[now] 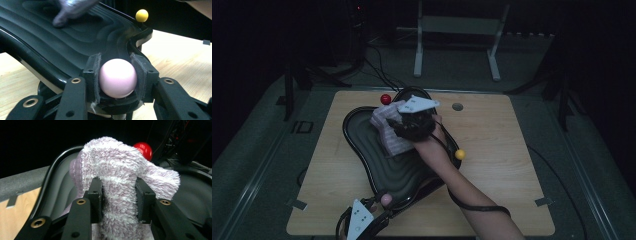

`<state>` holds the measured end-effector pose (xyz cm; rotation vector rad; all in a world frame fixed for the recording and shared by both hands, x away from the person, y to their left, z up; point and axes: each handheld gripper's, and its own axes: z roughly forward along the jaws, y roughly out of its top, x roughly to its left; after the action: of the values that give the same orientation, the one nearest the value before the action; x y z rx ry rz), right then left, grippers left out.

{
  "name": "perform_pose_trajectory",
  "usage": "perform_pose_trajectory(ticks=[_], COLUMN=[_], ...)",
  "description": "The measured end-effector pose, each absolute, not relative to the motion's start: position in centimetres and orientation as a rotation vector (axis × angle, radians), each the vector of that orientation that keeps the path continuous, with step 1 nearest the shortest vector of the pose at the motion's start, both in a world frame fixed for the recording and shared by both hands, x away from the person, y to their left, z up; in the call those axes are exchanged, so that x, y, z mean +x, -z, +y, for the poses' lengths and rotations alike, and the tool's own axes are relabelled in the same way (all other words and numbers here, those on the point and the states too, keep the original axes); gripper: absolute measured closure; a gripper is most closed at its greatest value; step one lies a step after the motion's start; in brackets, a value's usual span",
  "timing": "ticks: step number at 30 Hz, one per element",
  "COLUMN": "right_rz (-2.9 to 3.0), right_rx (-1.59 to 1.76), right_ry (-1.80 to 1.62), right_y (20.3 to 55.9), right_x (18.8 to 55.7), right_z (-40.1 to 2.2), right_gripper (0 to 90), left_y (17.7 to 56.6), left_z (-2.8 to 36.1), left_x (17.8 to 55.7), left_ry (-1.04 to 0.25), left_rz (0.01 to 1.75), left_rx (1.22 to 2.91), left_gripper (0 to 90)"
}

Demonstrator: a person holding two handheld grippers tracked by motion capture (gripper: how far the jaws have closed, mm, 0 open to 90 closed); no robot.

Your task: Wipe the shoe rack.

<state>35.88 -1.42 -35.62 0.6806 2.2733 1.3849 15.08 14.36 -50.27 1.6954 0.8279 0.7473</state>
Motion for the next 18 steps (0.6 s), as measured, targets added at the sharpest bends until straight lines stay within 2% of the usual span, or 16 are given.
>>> perform_pose_trajectory(ticks=[1, 6, 18], right_rz=[2.279, 2.305, 2.357], right_rx=[0.704, 0.686, 0.636], right_ry=[-1.320, -1.236, -1.237], right_y=[35.8, 37.3, 39.6], right_x=[37.5, 38.2, 35.9], right_z=[0.1, 1.4, -0.1], right_gripper=[63.4, 61.8, 61.6], left_y=[50.3, 50.3, 50.3], left_z=[14.4, 14.5, 14.4], left_x=[15.1, 15.1, 15.1], left_ry=[-0.748, -0.747, -0.756], left_rz=[0.827, 0.830, 0.833], left_rx=[1.694, 1.691, 1.694], left_gripper=[59.9, 59.9, 59.8])
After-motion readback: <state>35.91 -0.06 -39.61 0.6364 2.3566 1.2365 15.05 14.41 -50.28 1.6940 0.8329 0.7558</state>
